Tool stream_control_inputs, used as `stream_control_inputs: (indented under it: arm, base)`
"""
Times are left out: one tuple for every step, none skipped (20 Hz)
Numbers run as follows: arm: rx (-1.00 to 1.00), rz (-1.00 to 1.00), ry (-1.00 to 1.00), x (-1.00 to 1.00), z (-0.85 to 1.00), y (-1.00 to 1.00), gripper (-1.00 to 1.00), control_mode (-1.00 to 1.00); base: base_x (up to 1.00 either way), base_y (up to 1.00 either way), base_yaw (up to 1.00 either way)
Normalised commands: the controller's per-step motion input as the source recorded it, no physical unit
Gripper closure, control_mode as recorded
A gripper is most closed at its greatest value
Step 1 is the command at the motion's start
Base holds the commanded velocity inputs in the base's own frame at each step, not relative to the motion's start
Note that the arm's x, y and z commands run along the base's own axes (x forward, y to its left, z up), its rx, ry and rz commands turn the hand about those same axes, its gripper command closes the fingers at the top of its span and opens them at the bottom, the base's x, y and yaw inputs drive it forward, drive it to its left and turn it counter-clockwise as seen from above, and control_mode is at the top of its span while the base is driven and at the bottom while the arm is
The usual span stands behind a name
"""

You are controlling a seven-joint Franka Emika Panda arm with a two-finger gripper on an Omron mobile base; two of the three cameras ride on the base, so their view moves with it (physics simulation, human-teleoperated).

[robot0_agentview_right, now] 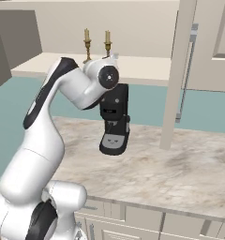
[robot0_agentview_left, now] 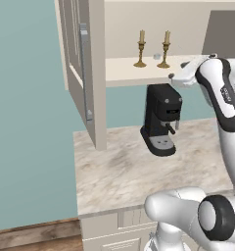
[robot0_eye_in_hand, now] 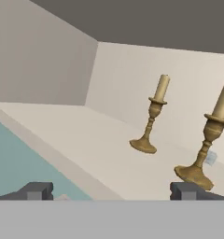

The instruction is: Pick the candle and candle from the dining table and place them in the open cabinet. Close the cabinet after placing the objects.

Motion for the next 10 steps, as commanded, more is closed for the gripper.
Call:
stream_control_inputs:
  arm:
    - [0.0,-0.03,-0.03,-0.63,-0.01,0.0,-1.0,-1.0]
    - [0.0,-0.03,-0.03,-0.65,0.0,0.0,-1.0,-1.0]
    - [0.0,-0.03,-0.02,-0.7,-0.02,0.0,-1.0,-1.0]
    - [0.0,-0.02,0.0,-0.73,-0.07,0.0,-1.0,-1.0]
    - [0.0,-0.02,0.0,-0.74,-0.08,0.0,-1.0,-1.0]
    - [0.0,-0.02,0.0,-0.7,-0.09,0.0,-1.0,-1.0]
    - [0.0,-0.01,0.0,-0.71,-0.11,0.0,-1.0,-1.0]
    - [0.0,0.0,-0.01,-0.71,-0.11,0.0,-1.0,-1.0]
    - [0.0,0.0,-0.02,-0.72,-0.07,0.0,-1.0,-1.0]
    - [0.0,-0.01,-0.06,-0.73,-0.02,0.0,-1.0,-1.0]
  base:
    - [0.0,0.0,0.0]
    - [0.0,0.0,0.0]
    - [0.0,0.0,0.0]
    - [0.0,0.0,0.0]
    - [0.0,0.0,0.0]
    - [0.0,0.0,0.0]
    - [0.0,0.0,0.0]
    - [0.0,0.0,0.0]
    - [0.0,0.0,0.0]
    - [0.0,0.0,0.0]
